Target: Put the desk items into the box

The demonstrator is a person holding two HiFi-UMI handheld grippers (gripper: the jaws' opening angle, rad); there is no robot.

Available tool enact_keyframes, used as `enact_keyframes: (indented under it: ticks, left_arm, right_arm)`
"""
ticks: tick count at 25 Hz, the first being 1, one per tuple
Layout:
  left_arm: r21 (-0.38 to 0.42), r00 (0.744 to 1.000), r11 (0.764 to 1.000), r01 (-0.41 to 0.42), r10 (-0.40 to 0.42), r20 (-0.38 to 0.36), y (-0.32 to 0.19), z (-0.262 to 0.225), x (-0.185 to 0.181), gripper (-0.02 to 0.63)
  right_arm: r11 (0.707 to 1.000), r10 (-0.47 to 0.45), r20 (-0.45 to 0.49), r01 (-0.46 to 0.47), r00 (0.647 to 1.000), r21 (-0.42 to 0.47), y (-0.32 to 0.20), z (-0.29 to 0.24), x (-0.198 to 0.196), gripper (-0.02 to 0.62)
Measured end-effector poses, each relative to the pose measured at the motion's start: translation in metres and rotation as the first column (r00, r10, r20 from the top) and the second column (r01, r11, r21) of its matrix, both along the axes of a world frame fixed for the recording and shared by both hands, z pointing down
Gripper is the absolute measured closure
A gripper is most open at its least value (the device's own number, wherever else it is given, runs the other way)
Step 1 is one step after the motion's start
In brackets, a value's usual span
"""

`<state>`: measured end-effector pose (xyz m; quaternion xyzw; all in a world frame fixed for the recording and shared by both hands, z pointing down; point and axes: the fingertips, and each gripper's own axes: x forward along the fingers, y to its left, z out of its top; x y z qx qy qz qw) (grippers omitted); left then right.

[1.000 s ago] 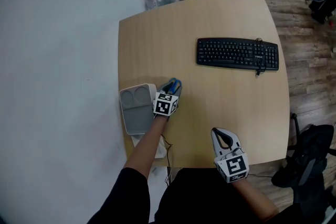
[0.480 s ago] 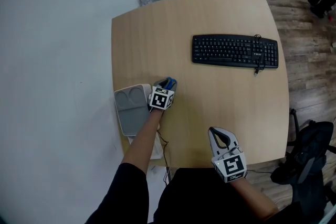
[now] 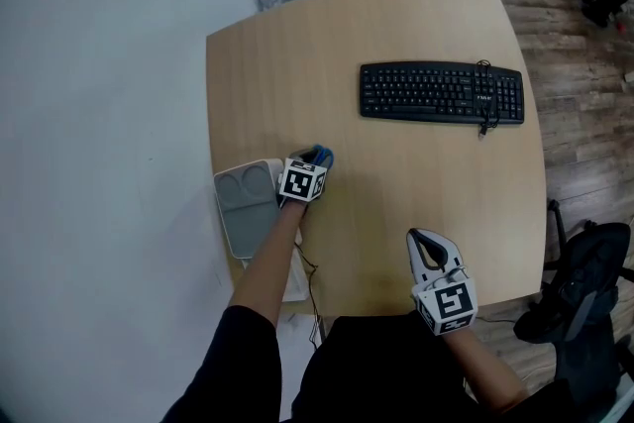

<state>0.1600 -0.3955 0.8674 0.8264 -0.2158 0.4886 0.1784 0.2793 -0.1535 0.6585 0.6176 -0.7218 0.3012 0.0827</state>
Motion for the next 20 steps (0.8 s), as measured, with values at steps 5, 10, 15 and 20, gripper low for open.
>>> enact_keyframes:
  ticks: [5, 10, 15, 20]
  left_arm:
    - [-0.015, 1.0, 1.0, 0.0, 0.0, -0.001, 0.002, -0.001, 0.003, 0.526]
    - [-0.032, 1.0, 0.999, 0.017, -0.017, -0.015, 0.009, -0.005, 0.004, 0.529]
    - [-0.033, 0.99, 0.995, 0.093, -0.096, -0.101, 0.015, -0.031, 0.001, 0.529]
    - [-0.026, 0.961, 0.989, 0.146, -0.148, -0.235, 0.026, -0.077, -0.001, 0.531]
  right_arm:
    - [1.0, 0.024, -0.019, -0.024, 1.0, -0.001, 0.0, -0.002, 0.012, 0.535]
    - [0.999, 0.047, -0.033, -0.046, 0.998, 0.013, 0.002, -0.009, 0.018, 0.535]
    - [0.997, 0.036, -0.055, -0.033, 0.998, 0.063, -0.006, -0.029, 0.017, 0.535]
    - [0.993, 0.017, -0.088, -0.007, 0.996, 0.117, -0.004, -0.05, 0.004, 0.535]
